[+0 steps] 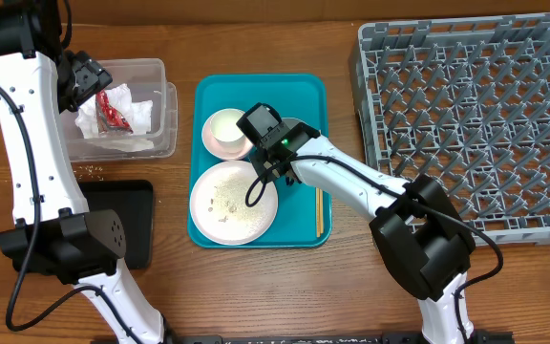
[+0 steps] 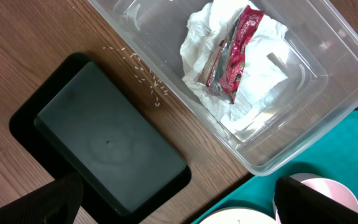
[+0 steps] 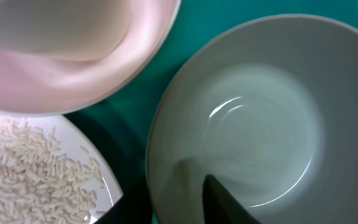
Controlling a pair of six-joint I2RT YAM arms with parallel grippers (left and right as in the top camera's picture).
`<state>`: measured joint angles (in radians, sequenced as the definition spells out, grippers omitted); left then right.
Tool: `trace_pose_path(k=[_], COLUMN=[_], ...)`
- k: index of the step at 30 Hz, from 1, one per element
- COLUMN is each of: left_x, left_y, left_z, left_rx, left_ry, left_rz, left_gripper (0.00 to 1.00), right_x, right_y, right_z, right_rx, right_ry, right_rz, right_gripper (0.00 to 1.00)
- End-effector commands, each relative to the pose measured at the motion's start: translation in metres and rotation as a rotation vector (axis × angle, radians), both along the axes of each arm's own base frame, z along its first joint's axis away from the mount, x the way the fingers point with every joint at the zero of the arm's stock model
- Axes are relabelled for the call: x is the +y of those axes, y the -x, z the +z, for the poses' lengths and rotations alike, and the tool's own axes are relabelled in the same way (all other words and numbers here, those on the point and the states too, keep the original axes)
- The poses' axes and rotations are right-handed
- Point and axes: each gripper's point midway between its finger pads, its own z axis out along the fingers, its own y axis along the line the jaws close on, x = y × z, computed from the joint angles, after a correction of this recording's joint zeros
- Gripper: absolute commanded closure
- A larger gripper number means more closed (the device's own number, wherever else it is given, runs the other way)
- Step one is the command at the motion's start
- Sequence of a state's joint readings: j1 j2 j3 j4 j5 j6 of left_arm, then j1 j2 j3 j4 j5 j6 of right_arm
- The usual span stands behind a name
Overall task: Sort waste into correct bins and load items into the dishwasher
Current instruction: 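Grasp the rim of the grey bowl with the right gripper, then carry the grey bowl right and place it in the dish rack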
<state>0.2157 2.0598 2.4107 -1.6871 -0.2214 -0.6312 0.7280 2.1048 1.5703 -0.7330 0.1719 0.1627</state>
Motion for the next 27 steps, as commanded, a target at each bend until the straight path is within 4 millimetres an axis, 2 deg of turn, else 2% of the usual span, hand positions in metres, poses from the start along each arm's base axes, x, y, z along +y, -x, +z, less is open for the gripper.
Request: trace_pose_path(k=[1, 7, 9, 12, 15, 20, 23, 27], left_x=[-0.001, -0.001, -0.001, -0.001, -0.001, -0.001, -0.001, -0.001], left_y=[0.002, 0.002, 0.002, 0.002, 0.002, 0.002, 0.002, 0.002], left_z=[0.004, 0.004, 0.004, 0.004, 0.004, 0.004, 0.004, 0.004], left_rx=[-0.007, -0.007, -0.007, -0.007, -0.007, -0.007, -0.007, -0.007], left_ry=[-0.011, -0.011, -0.011, -0.011, -0.011, -0.011, -0.011, -0.011], left_rz=[0.014, 0.014, 0.014, 0.014, 0.014, 0.014, 0.014, 0.014], left_gripper=[0.0, 0.0, 0.0, 0.0, 0.0, 0.0, 0.0, 0.0], right_x=[-0.002, -0.002, -0.001, 0.003, 0.008, 0.002, -0.017, -0.063], right_y=[-0.001, -0.002, -0.004, -0.009, -0.018, -0.033, -0.042, -0.056], right_z=[-0.003, -0.003, 0.003, 0.023, 0.056, 0.135, 0.184, 0.23], right_rx=[0.001, 0.003, -0.004, -0.023, -0.069, -0.159, -0.214, -0.26], right_ry=[0.002, -0.011, -0.016, -0.034, -0.071, -0.15, -0.196, -0.264], right_rz=[-0.021, -0.049, -0.049, -0.052, -0.056, -0.082, -0.126, -0.233], right_gripper=[0.77, 0.95, 0.96, 0.96, 0.96, 0.96, 0.96, 0.96])
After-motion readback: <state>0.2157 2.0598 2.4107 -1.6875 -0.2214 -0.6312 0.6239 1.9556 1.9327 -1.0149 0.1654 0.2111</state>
